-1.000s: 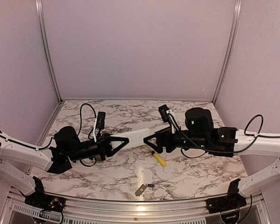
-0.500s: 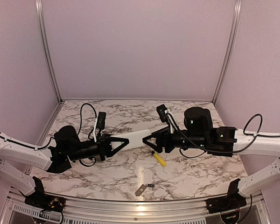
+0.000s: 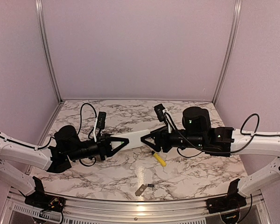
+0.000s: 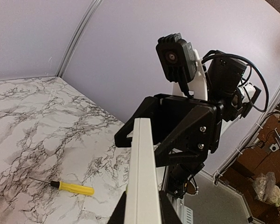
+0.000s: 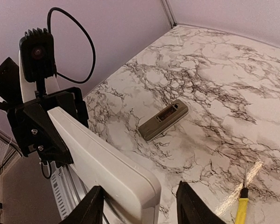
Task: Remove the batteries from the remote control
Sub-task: Remove the battery cover from the remote control.
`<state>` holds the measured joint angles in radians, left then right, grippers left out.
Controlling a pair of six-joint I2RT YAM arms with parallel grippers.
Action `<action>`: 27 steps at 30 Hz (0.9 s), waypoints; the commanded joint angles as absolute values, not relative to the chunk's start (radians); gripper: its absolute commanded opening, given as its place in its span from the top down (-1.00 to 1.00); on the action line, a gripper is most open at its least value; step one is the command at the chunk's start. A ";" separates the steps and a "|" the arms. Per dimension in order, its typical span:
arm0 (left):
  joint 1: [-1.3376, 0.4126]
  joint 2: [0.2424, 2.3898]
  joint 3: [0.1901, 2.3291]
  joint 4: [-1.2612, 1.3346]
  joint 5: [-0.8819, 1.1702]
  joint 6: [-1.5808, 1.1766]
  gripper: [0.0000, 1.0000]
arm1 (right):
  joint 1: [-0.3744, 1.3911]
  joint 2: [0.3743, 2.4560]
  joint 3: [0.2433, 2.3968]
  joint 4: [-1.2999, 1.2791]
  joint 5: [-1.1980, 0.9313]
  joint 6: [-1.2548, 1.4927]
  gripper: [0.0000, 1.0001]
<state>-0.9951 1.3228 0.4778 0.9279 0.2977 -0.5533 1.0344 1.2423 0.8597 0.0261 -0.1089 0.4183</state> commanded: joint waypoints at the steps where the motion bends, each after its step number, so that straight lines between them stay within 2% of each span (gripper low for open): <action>1: -0.994 1.307 0.516 0.935 0.311 -0.537 1.00 | 1.040 1.260 0.898 0.051 -0.115 0.421 0.04; 19: -0.995 1.307 0.517 0.929 0.311 -0.534 1.00 | 1.041 1.271 0.888 0.055 -0.127 0.422 0.53; 22: -0.994 1.305 0.516 0.929 0.313 -0.532 1.00 | 1.040 1.271 0.888 0.054 -0.127 0.423 0.49; 27: -0.994 1.305 0.517 0.927 0.311 -0.531 1.00 | 1.040 1.266 0.894 0.047 -0.132 0.425 0.17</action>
